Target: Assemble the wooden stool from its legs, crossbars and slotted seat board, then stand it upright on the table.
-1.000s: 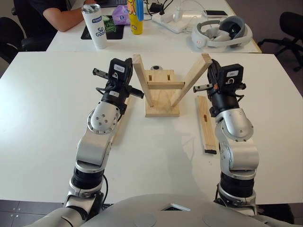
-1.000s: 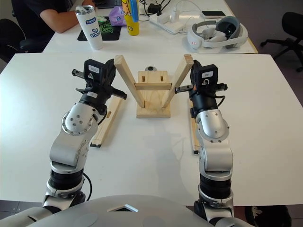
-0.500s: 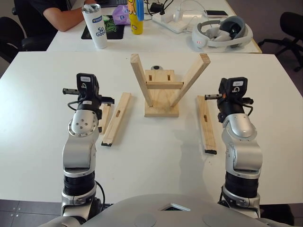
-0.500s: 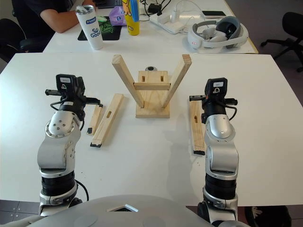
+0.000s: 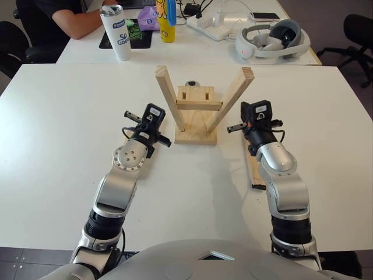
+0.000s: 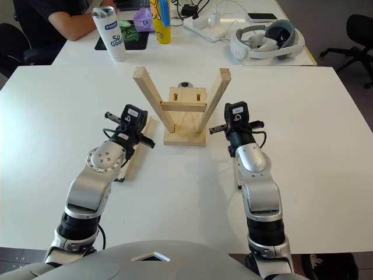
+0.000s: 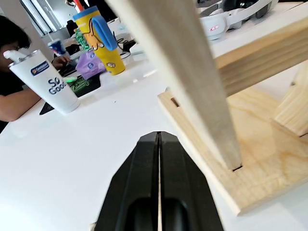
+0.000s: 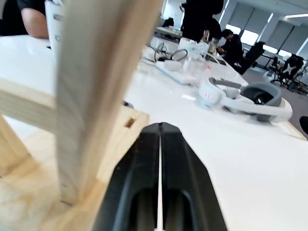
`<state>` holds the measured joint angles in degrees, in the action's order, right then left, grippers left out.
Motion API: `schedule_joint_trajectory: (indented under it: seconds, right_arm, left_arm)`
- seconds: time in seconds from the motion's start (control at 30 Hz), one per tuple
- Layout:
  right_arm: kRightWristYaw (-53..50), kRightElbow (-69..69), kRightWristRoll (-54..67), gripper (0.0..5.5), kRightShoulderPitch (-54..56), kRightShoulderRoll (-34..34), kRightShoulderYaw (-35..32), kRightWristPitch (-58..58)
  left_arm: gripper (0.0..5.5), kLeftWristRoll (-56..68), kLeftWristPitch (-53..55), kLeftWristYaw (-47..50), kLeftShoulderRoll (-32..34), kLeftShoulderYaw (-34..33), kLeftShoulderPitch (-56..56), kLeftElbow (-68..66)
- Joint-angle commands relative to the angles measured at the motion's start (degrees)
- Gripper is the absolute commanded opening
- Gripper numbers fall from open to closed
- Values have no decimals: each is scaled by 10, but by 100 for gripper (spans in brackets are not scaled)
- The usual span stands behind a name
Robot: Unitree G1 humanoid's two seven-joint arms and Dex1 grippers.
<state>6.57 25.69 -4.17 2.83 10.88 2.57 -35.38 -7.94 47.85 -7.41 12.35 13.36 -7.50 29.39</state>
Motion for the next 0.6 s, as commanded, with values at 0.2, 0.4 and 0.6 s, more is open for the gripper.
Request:
schedule_joint_trajectory:
  seconds: [0.2, 0.4, 0.6]
  right_arm:
    - [113, -254, 50, 0, 122, 52, -22, 136]
    - [255, -535, 66, 0, 249, 83, -8, 287]
    - [373, -732, 68, 0, 317, 76, 6, 430]
  left_arm:
    - [1, 23, 15, -58, 22, 23, 8, -36]
    - [1, 52, 38, -138, 58, 58, -25, -56]
    - [1, 59, 48, -190, 89, 110, -40, -84]
